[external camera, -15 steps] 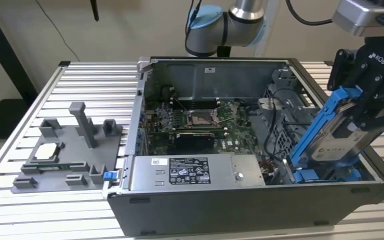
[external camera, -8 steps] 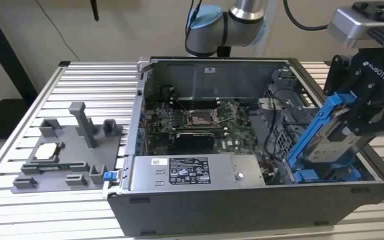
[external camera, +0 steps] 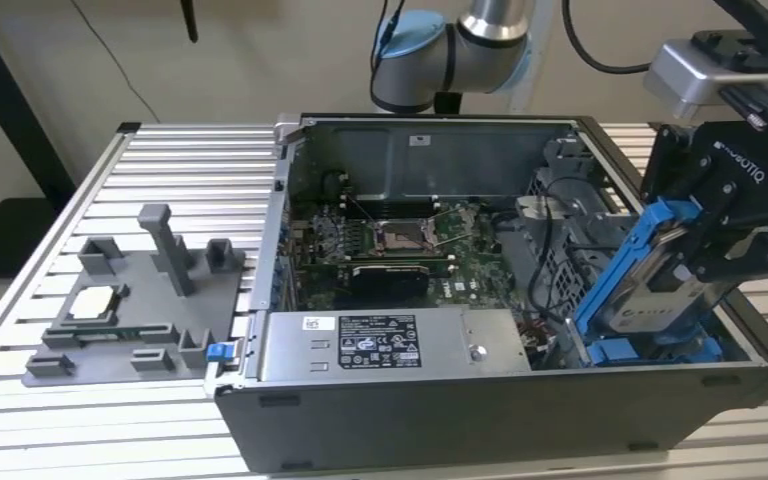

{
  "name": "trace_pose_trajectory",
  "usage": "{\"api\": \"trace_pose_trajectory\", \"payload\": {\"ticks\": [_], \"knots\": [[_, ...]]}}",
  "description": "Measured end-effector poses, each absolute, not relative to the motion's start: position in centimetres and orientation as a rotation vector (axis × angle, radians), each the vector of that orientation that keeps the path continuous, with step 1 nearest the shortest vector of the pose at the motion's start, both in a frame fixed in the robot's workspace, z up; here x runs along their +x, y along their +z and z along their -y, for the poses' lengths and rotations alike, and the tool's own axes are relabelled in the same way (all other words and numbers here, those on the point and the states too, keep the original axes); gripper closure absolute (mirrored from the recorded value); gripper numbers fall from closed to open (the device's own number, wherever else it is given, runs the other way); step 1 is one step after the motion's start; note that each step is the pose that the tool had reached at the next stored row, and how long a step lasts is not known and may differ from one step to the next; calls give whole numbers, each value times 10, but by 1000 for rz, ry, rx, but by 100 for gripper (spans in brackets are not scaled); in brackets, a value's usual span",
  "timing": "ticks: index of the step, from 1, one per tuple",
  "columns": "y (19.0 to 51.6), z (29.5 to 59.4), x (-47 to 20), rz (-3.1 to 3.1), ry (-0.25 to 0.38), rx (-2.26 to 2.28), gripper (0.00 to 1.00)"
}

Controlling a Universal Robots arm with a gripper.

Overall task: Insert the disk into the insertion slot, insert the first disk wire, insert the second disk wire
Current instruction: 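Insert the disk into the insertion slot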

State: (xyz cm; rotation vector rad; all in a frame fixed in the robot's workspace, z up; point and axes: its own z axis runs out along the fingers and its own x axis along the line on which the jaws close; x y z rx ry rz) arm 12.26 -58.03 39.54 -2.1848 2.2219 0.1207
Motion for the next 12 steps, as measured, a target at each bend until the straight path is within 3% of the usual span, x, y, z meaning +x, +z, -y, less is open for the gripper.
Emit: {"api": "trace_pose_trajectory", "payload": {"ticks": [6,7,12], "knots": [[386,580,123,-2220,124,-2184,100],[387,580,123,-2220,123,-2184,0],[399,580,123,-2221,124,-2184,0]]}}
